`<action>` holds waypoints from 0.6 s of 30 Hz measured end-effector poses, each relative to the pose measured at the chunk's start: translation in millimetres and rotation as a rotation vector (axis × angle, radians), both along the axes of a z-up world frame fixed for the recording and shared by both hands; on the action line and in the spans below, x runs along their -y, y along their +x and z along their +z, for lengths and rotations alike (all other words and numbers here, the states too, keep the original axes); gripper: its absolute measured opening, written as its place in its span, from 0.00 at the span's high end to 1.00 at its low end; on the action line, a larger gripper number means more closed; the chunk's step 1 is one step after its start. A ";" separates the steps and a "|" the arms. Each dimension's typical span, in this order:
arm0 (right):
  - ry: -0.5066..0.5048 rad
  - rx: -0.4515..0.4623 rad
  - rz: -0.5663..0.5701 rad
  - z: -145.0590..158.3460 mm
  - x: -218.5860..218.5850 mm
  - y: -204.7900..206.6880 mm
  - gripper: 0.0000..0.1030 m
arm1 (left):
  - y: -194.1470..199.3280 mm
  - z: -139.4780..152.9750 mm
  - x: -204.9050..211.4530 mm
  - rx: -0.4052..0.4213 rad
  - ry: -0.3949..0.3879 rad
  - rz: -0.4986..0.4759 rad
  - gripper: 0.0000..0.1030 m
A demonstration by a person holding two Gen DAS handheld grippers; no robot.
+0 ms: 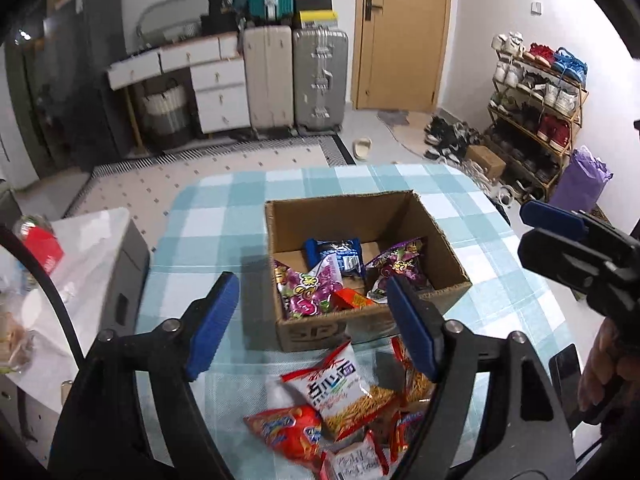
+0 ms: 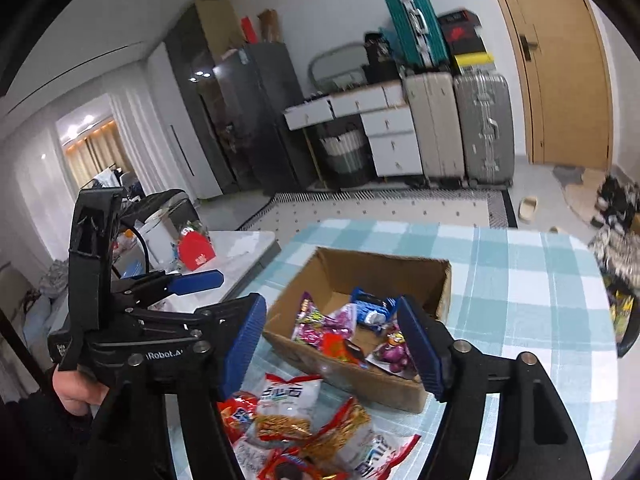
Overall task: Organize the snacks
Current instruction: 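Move both open tools back from the box to the snack pile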
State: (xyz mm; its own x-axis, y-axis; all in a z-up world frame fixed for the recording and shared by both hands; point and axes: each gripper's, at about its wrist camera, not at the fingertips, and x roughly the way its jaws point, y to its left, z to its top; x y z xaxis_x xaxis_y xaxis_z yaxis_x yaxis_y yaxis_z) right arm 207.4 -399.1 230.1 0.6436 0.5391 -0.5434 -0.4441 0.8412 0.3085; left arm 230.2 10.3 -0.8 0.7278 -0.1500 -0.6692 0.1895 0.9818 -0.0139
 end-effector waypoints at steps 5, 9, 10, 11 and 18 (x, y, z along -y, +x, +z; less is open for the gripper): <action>0.009 0.066 0.015 18.8 -9.1 -39.2 0.25 | -47.4 15.2 -7.2 0.114 0.036 0.060 0.18; 0.006 0.148 0.003 24.9 -13.5 -82.8 0.17 | -84.1 23.2 -16.4 0.156 0.027 0.096 0.15; 0.007 0.160 0.001 24.2 -14.8 -93.9 0.15 | -91.1 24.0 -18.4 0.161 0.024 0.101 0.14; 0.007 0.166 0.000 23.1 -16.0 -103.1 0.15 | -98.0 24.4 -20.2 0.167 0.018 0.105 0.10; 0.024 0.174 -0.030 7.3 -17.8 -147.1 0.11 | -147.2 17.1 -29.5 0.221 0.014 0.139 0.01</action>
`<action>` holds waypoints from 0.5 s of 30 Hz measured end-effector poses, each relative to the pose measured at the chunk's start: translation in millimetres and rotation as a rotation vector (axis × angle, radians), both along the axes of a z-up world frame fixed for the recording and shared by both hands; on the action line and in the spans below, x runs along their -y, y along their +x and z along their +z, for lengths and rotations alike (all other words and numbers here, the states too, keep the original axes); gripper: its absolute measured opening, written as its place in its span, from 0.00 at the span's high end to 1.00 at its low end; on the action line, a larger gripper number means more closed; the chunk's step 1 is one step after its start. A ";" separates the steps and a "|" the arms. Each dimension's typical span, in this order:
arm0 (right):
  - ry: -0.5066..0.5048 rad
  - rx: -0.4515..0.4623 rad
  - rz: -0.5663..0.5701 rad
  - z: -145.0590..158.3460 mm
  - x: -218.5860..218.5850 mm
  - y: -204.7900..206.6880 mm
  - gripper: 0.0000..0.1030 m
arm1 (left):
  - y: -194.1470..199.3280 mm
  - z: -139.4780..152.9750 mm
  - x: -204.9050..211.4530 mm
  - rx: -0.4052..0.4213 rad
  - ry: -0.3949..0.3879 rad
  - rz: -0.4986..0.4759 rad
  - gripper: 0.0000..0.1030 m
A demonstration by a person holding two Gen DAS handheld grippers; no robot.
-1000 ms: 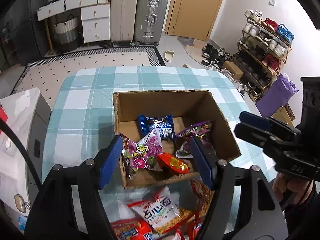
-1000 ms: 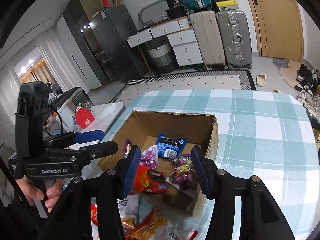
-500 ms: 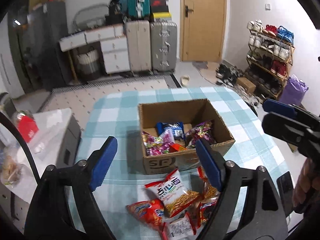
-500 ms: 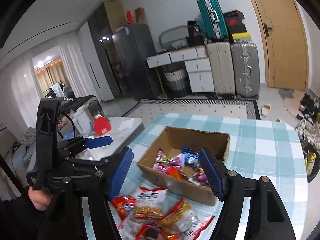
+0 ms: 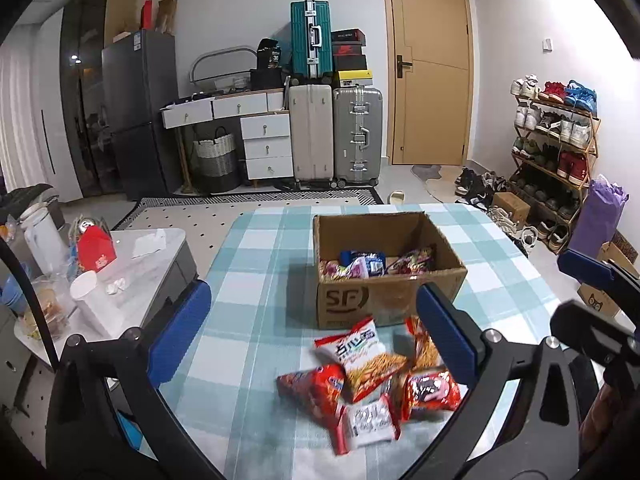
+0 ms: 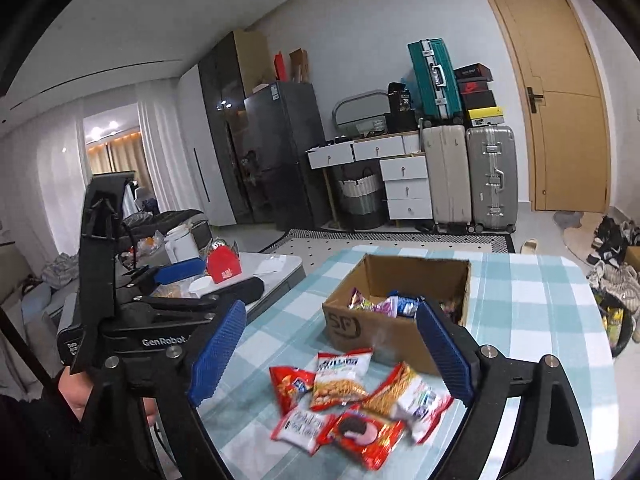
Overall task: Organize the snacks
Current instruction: 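Move both open tools back from the box to the snack pile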
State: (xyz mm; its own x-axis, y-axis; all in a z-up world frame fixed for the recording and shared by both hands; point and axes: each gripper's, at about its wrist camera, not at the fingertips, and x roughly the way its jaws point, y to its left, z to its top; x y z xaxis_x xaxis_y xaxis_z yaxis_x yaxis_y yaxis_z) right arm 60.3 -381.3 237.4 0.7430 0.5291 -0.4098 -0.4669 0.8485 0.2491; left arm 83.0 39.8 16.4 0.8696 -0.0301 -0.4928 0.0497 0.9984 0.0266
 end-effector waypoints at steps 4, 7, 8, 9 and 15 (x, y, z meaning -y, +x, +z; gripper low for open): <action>-0.026 0.027 -0.017 -10.9 -1.3 -20.7 0.06 | -20.3 -9.0 -12.2 0.037 -0.038 0.022 0.01; -0.030 0.029 -0.031 -22.4 -0.9 -31.9 0.04 | -29.1 -22.0 -22.4 0.037 -0.080 0.035 0.01; -0.027 0.023 -0.034 -26.7 -0.3 -33.6 0.04 | -30.5 -28.0 -24.2 0.035 -0.089 0.039 0.01; -0.025 0.019 -0.036 -30.0 0.5 -34.6 0.04 | -32.1 -34.4 -25.3 0.034 -0.092 0.044 0.01; -0.044 -0.059 -0.052 -63.2 4.4 -30.0 0.03 | -32.7 -83.4 -32.8 -0.023 -0.097 0.056 0.01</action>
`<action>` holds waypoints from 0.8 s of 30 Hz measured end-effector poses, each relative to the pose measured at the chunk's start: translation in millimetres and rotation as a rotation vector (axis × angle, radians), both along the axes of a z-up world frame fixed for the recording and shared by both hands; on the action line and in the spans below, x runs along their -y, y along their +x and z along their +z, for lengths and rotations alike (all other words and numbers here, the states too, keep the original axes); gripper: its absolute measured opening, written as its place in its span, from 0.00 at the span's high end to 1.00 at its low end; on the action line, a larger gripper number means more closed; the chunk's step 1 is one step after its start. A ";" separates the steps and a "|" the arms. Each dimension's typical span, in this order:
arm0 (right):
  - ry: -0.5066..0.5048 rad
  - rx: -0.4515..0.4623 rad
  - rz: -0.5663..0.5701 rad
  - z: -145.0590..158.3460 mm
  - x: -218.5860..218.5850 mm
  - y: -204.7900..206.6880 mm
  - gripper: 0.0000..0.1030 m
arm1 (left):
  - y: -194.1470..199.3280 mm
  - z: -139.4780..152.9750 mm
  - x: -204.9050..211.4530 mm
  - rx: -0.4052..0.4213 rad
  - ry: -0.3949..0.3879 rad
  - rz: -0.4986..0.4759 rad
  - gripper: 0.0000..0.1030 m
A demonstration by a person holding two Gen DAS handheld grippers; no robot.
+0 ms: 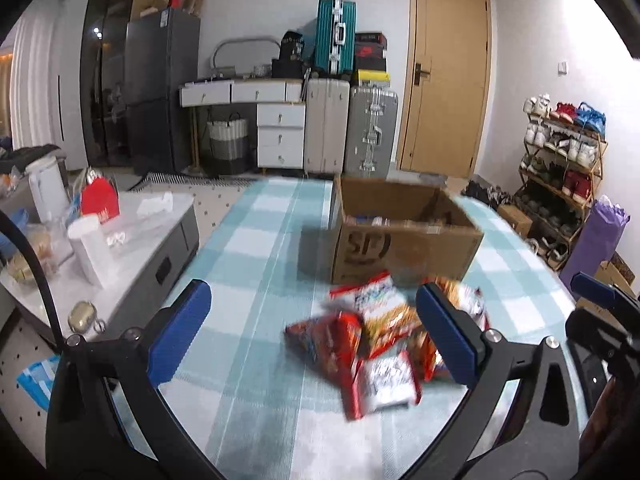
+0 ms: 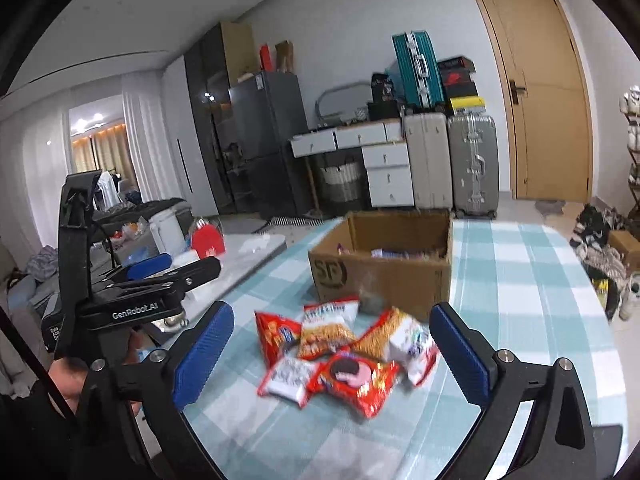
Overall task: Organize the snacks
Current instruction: 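Move both open tools back from the box to the snack pile, then lower the right tool onto the red cookie-print pack and close it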
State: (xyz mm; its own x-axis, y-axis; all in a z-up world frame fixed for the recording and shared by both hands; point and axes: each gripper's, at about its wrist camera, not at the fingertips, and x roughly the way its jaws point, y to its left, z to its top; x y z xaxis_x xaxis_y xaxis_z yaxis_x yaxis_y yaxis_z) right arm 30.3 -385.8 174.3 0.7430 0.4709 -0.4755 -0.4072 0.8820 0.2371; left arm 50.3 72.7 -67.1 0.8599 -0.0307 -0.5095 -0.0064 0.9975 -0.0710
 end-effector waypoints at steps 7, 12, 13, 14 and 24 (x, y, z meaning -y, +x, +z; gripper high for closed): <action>0.028 -0.136 -0.040 -48.4 7.6 8.0 0.03 | 6.3 -64.9 -3.9 -0.129 -0.045 0.013 0.01; 0.064 -0.213 -0.071 -80.1 8.0 9.7 0.03 | 13.9 -96.2 -10.0 -0.174 -0.047 0.056 0.01; 0.063 -0.224 -0.071 -84.6 6.8 11.1 0.03 | 13.8 -98.0 -11.1 -0.180 -0.052 0.056 0.01; 0.063 -0.239 -0.067 -89.8 5.0 13.3 0.03 | 15.2 -102.0 -12.3 -0.187 -0.057 0.057 0.01; 0.070 -0.355 -0.059 -111.9 -11.5 50.3 0.03 | 25.5 -118.2 -9.6 -0.227 -0.061 0.060 0.01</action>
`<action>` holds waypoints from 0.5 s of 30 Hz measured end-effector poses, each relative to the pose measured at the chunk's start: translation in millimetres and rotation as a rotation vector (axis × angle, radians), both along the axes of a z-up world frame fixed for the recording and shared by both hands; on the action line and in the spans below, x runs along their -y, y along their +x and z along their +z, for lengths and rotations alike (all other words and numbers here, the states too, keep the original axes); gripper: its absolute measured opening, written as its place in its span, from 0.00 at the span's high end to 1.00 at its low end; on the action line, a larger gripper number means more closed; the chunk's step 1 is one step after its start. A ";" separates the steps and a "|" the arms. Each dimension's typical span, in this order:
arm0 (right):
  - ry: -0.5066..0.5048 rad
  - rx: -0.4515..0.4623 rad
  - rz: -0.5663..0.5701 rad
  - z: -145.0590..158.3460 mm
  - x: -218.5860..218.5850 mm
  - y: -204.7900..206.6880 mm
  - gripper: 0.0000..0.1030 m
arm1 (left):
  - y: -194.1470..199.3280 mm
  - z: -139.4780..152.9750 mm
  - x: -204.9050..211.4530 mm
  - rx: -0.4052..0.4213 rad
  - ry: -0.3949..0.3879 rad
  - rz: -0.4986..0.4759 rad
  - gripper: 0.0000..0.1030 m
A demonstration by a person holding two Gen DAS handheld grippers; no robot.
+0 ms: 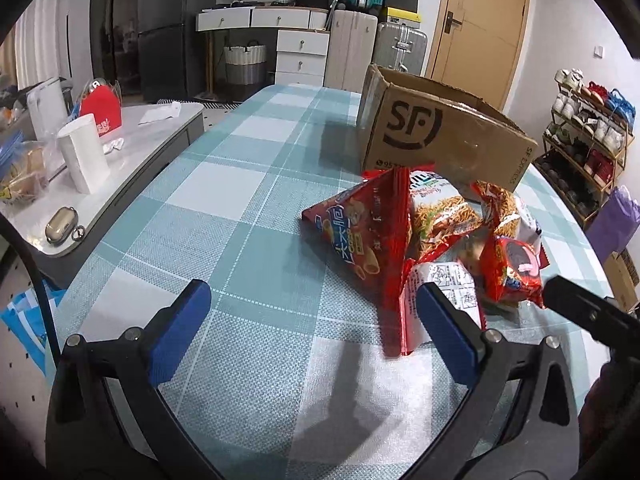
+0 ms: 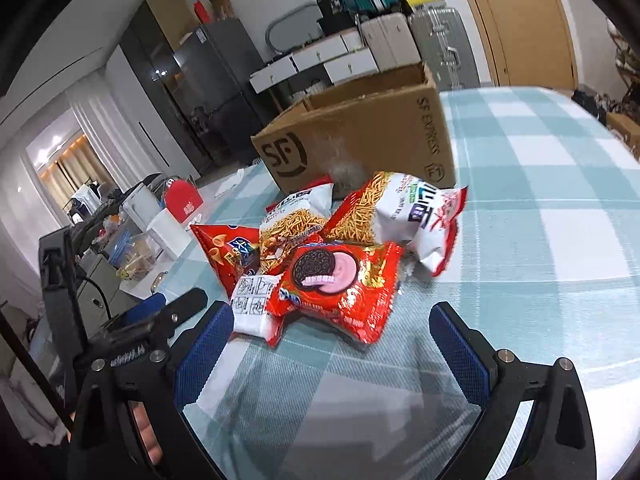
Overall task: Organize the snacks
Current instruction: 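Lower the right tool onto the red cookie-print pack and close it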
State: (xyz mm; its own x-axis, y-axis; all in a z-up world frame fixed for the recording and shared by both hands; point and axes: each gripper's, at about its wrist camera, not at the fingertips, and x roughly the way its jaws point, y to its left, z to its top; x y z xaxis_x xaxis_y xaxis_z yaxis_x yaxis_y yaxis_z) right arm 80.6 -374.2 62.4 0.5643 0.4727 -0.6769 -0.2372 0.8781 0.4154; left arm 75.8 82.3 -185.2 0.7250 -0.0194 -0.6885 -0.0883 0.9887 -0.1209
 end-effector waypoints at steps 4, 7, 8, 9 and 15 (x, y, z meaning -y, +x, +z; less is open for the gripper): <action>-0.016 -0.022 -0.013 -5.1 -3.2 12.9 0.03 | 2.2 -2.8 1.4 -0.016 0.004 0.009 0.01; -0.029 -0.027 -0.005 -6.4 -7.4 21.8 0.03 | 3.4 -2.0 3.5 -0.017 0.029 0.024 0.01; -0.038 -0.026 -0.004 -6.3 -9.6 24.2 0.03 | 4.3 -2.5 4.4 -0.021 0.038 0.024 0.01; -0.043 -0.026 0.001 -5.8 -12.5 26.9 0.03 | 5.7 -3.3 6.2 -0.025 0.049 0.022 0.01; -0.077 -0.021 0.048 -4.1 -32.7 34.8 0.03 | 3.1 -1.6 5.7 -0.007 0.056 0.019 0.01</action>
State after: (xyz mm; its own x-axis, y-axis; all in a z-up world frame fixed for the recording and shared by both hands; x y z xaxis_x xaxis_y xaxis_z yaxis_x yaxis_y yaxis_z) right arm 115.4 -341.6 58.3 0.5272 0.4450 -0.7239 -0.2716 0.8955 0.3527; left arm 78.9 76.6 -186.8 0.7201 0.0329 -0.6931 -0.1073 0.9921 -0.0643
